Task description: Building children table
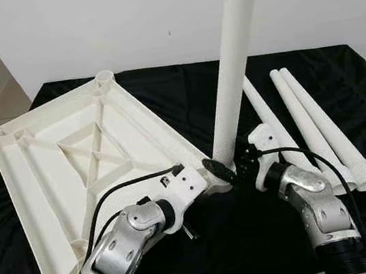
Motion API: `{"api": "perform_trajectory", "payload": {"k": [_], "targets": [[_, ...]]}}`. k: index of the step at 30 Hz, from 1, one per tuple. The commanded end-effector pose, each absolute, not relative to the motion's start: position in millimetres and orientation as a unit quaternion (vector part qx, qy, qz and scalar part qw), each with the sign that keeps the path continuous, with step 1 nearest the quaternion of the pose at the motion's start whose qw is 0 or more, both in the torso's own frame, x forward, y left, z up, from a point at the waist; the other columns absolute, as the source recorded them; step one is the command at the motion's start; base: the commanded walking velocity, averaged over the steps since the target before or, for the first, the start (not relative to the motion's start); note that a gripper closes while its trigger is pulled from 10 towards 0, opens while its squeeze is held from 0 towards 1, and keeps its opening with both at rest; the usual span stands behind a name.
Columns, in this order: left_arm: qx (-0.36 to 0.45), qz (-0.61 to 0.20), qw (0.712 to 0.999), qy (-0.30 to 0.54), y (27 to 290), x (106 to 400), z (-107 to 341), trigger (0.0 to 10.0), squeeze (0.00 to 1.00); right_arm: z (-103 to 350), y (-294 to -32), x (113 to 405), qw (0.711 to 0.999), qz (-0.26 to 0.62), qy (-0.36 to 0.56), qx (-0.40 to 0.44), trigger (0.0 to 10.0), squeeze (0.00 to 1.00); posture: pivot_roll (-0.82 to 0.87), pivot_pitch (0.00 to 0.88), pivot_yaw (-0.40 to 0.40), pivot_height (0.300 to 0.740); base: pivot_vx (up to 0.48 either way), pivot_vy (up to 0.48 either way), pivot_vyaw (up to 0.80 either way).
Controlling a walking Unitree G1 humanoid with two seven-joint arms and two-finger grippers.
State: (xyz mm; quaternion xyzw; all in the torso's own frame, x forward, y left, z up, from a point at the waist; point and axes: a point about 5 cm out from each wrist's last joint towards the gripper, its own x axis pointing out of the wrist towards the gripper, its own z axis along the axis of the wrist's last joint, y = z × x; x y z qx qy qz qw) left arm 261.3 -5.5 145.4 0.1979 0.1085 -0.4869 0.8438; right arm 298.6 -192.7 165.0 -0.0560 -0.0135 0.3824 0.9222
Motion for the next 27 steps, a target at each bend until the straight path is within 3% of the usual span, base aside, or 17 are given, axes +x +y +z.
{"api": "perform_trajectory", "payload": {"k": [1, 16, 17, 18, 19, 20, 21, 27], "targets": [[0.185, -0.504, 0.836, 0.115, -12.3, 255.1, 138.0, 10.0, 0.00, 162.7, -193.1, 300.2, 0.918, 0.391, -0.010, -0.065, 10.0, 0.00, -0.11, 0.091, 0.021, 0.740, 0.000, 0.000, 0.00], [0.185, -0.507, 0.834, 0.113, -15.8, 253.6, 137.7, 10.0, 0.00, 153.9, -181.6, 319.6, 0.912, 0.405, -0.032, -0.059, 10.0, 0.00, -0.11, 0.060, 0.021, 0.740, 0.000, 0.000, 0.00], [0.185, -0.508, 0.834, 0.113, -16.0, 253.4, 137.7, 10.0, 0.00, 153.7, -181.3, 319.9, 0.911, 0.407, -0.032, -0.059, 4.5, 0.00, -0.11, 0.060, 0.021, 0.740, 0.000, 0.000, 0.00], [0.185, -0.508, 0.834, 0.113, -16.0, 253.4, 137.7, 10.0, 0.00, 153.7, -181.3, 319.9, 0.911, 0.407, -0.032, -0.059, 4.5, 0.00, -0.11, 0.060, 0.021, 0.740, 0.000, 0.000, 0.00], [0.186, -0.508, 0.833, 0.112, -16.3, 253.4, 137.7, 10.0, 0.00, 153.5, -181.5, 320.7, 0.910, 0.408, -0.035, -0.062, 1.1, 0.00, -0.11, 0.058, 0.019, 0.740, 0.000, 0.000, 0.00], [0.186, -0.508, 0.833, 0.112, -16.3, 253.4, 137.7, 10.0, 0.00, 153.5, -181.5, 320.7, 0.910, 0.408, -0.035, -0.062, 1.1, 0.00, -0.11, 0.058, 0.019, 0.740, 0.000, 0.000, 0.00], [0.186, -0.509, 0.833, 0.112, -16.5, 253.2, 137.8, 10.0, 0.00, 153.4, -181.3, 320.7, 0.909, 0.411, -0.035, -0.062, 0.0, 0.00, -0.11, 0.059, 0.018, 0.740, 0.000, 0.000, 0.00], [0.187, -0.510, 0.832, 0.112, -16.6, 252.5, 137.3, 10.0, 0.00, 153.4, -181.7, 318.0, 0.908, 0.413, -0.040, -0.062, 0.0, 0.00, -0.11, 0.056, 0.016, 0.740, 0.000, 0.000, 0.00]]}}
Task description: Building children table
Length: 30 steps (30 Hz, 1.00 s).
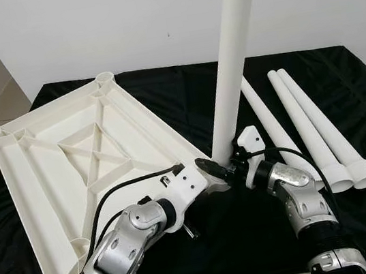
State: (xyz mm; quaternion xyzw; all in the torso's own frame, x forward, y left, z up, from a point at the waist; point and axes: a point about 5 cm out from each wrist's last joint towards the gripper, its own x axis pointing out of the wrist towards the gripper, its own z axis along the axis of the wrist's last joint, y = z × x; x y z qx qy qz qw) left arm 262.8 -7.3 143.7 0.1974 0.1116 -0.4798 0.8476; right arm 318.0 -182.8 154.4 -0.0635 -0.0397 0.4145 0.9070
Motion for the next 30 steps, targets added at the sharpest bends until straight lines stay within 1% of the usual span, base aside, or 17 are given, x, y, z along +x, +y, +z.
{"api": "perform_trajectory", "payload": {"k": [1, 5, 7, 8, 9, 11, 13, 17, 19, 20, 21, 23, 24, 26, 27, 28, 30], "targets": [[0.186, -0.510, 0.832, 0.113, -16.7, 252.5, 137.3, 10.0, 0.00, 153.6, -181.9, 316.8, 0.908, 0.412, -0.041, -0.061, 0.0, 0.00, -0.11, 0.056, 0.016, 0.740, 0.000, 0.000, 0.00], [0.185, -0.511, 0.832, 0.113, -17.4, 251.6, 136.8, 10.0, 0.00, 152.2, -181.1, 311.8, 0.910, 0.408, -0.043, -0.057, 0.0, 0.00, -0.12, 0.056, 0.014, 0.740, 0.000, 0.000, 0.00], [0.184, -0.512, 0.831, 0.113, -18.2, 250.8, 136.6, 10.0, 0.00, 149.8, -176.4, 303.3, 0.915, 0.398, -0.047, -0.049, 4.9, 0.00, -0.12, 0.059, 0.013, 0.740, 0.000, 0.000, 0.00], [0.184, -0.512, 0.831, 0.113, -18.2, 250.8, 136.6, 10.0, 0.00, 149.8, -176.4, 303.3, 0.915, 0.398, -0.047, -0.049, 4.9, 0.00, -0.12, 0.059, 0.013, 0.740, 0.000, 0.000, 0.00], [0.184, -0.512, 0.831, 0.114, -18.2, 250.6, 136.5, 10.0, 0.00, 148.4, -173.8, 300.4, 0.917, 0.392, -0.047, -0.047, 10.0, 0.00, -0.12, 0.061, 0.013, 0.740, 0.000, 0.000, 0.00], [0.184, -0.513, 0.831, 0.114, -18.1, 250.1, 136.3, 10.0, 0.00, 146.2, -171.3, 297.9, 0.922, 0.383, -0.046, -0.046, 10.0, 0.00, -0.12, 0.064, 0.014, 0.740, 0.000, 0.000, 0.00], [0.183, -0.513, 0.831, 0.115, -17.9, 249.3, 135.9, 10.0, 0.00, 143.7, -166.1, 295.1, 0.935, 0.348, -0.047, -0.054, 10.0, 0.00, -0.12, 0.068, 0.015, 0.740, 0.000, 0.000, 0.00], [0.183, -0.513, 0.831, 0.116, -17.7, 248.7, 135.7, 10.0, 0.00, 143.6, -164.3, 294.9, 0.944, 0.320, -0.050, -0.059, 10.0, 0.00, -0.12, 0.070, 0.015, 0.740, 0.000, 0.000, 0.00], [0.183, -0.513, 0.830, 0.117, -17.2, 248.3, 135.5, 10.0, 0.00, 145.6, -158.3, 295.4, 0.961, 0.264, -0.057, -0.052, 10.0, 0.00, -0.12, 0.073, 0.017, 0.740, 0.000, 0.000, 0.00], [0.183, -0.513, 0.830, 0.117, -17.2, 248.3, 135.5, 10.0, 0.00, 145.6, -158.3, 295.4, 0.961, 0.264, -0.057, -0.052, 10.0, 0.00, -0.12, 0.073, 0.017, 0.740, 0.000, 0.000, 0.00], [0.183, -0.514, 0.830, 0.117, -17.0, 248.2, 135.3, 10.0, 0.00, 146.2, -154.0, 294.9, 0.968, 0.240, -0.059, -0.047, 10.0, 0.00, -0.12, 0.073, 0.019, 0.740, 0.000, 0.000, 0.00], [0.183, -0.514, 0.830, 0.117, -17.0, 248.2, 135.3, 10.0, 0.00, 146.2, -154.0, 294.9, 0.968, 0.240, -0.059, -0.047, 10.0, 0.00, -0.12, 0.073, 0.019, 0.740, 0.000, 0.000, 0.00], [0.183, -0.514, 0.830, 0.118, -16.9, 248.0, 135.3, 10.0, 0.00, 146.0, -149.8, 294.3, 0.975, 0.211, -0.055, -0.032, 10.0, 0.00, -0.12, 0.075, 0.020, 0.740, 0.000, 0.000, 0.00], [0.183, -0.514, 0.830, 0.118, -16.9, 248.0, 135.3, 10.0, 0.00, 146.0, -149.8, 294.3, 0.975, 0.211, -0.055, -0.032, 10.0, 0.00, -0.12, 0.075, 0.020, 0.740, 0.000, 0.000, 0.00], [0.183, -0.515, 0.829, 0.118, -17.0, 247.8, 135.1, 10.0, 0.00, 143.9, -145.8, 294.6, 0.983, 0.178, -0.048, -0.021, 10.0, 0.00, -0.12, 0.077, 0.021, 0.740, 0.000, 0.000, 0.00], [0.183, -0.515, 0.829, 0.118, -17.0, 247.8, 135.1, 10.0, 0.00, 143.9, -145.8, 294.6, 0.983, 0.178, -0.048, -0.021, 10.0, 0.00, -0.12, 0.077, 0.021, 0.740, 0.000, 0.000, 0.00], [0.183, -0.516, 0.828, 0.119, -16.4, 247.4, 135.3, 10.0, 0.00, 135.0, -132.8, 294.3, 0.994, 0.108, -0.026, 0.004, 10.0, 0.00, -0.11, 0.086, 0.026, 0.740, 0.000, 0.000, 0.00]]}}
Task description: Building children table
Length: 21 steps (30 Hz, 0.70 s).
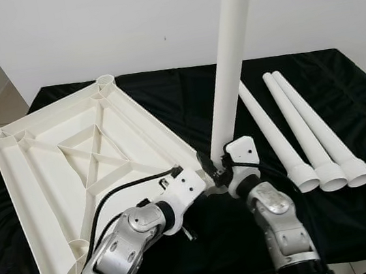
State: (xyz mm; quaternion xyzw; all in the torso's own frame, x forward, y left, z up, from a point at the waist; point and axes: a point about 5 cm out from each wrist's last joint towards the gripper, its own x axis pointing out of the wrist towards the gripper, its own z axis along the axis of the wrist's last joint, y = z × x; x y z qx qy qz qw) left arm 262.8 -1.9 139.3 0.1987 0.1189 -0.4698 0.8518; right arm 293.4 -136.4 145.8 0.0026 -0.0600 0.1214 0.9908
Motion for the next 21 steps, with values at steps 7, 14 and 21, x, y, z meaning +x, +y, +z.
{"api": "perform_trajectory", "payload": {"k": [7, 14, 21], "targets": [[0.183, -0.515, 0.829, 0.120, -15.2, 247.7, 135.6, 10.0, 0.00, 130.3, -121.9, 295.9, 0.999, 0.046, -0.011, 0.015, 10.0, 0.00, -0.11, 0.091, 0.029, 0.740, 0.000, 0.000, 0.00], [0.182, -0.513, 0.830, 0.120, -14.6, 248.0, 136.0, 10.0, 0.00, 137.0, -118.2, 297.1, 0.999, 0.027, -0.016, 0.029, 10.0, 0.68, -0.11, 0.100, 0.035, 0.740, 0.000, 0.000, 0.00], [0.182, -0.513, 0.830, 0.121, -14.8, 248.0, 136.0, 10.0, 0.00, 147.9, -123.8, 292.6, 0.996, 0.066, -0.049, 0.028, 10.0, 1.00, -0.11, 0.103, 0.033, 0.740, 0.000, 0.000, 0.00]]}}
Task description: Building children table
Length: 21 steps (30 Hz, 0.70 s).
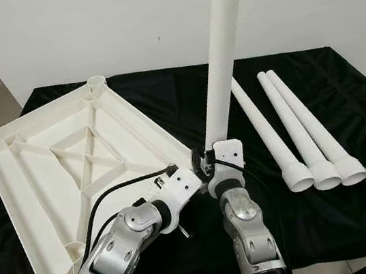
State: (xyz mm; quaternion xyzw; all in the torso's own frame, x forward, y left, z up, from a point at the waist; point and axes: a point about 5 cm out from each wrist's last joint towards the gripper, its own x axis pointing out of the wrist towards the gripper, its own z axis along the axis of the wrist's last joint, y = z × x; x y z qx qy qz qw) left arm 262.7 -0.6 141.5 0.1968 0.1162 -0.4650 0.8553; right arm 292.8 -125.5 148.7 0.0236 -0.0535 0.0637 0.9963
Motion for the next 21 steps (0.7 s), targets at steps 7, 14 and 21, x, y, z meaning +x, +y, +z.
{"api": "perform_trajectory", "payload": {"k": [7, 14, 21], "targets": [[0.181, -0.513, 0.831, 0.120, -15.4, 248.5, 136.2, 10.0, 0.00, 152.9, -130.3, 286.7, 0.986, 0.154, -0.062, 0.027, 10.0, 1.00, -0.12, 0.102, 0.031, 0.740, 0.000, 0.000, 0.00], [0.180, -0.513, 0.830, 0.119, -16.2, 248.8, 136.7, 10.0, 0.00, 161.4, -144.5, 283.9, 0.967, 0.243, -0.074, -0.002, 10.0, 0.00, -0.12, 0.101, 0.031, 0.740, 0.000, 0.000, 0.00], [0.180, -0.515, 0.829, 0.118, -17.5, 249.3, 137.2, 10.0, 0.00, 182.0, -169.1, 294.6, 0.943, 0.317, -0.091, -0.045, 10.0, 0.00, -0.12, 0.095, 0.034, 0.740, 0.000, 0.000, 0.00]]}}
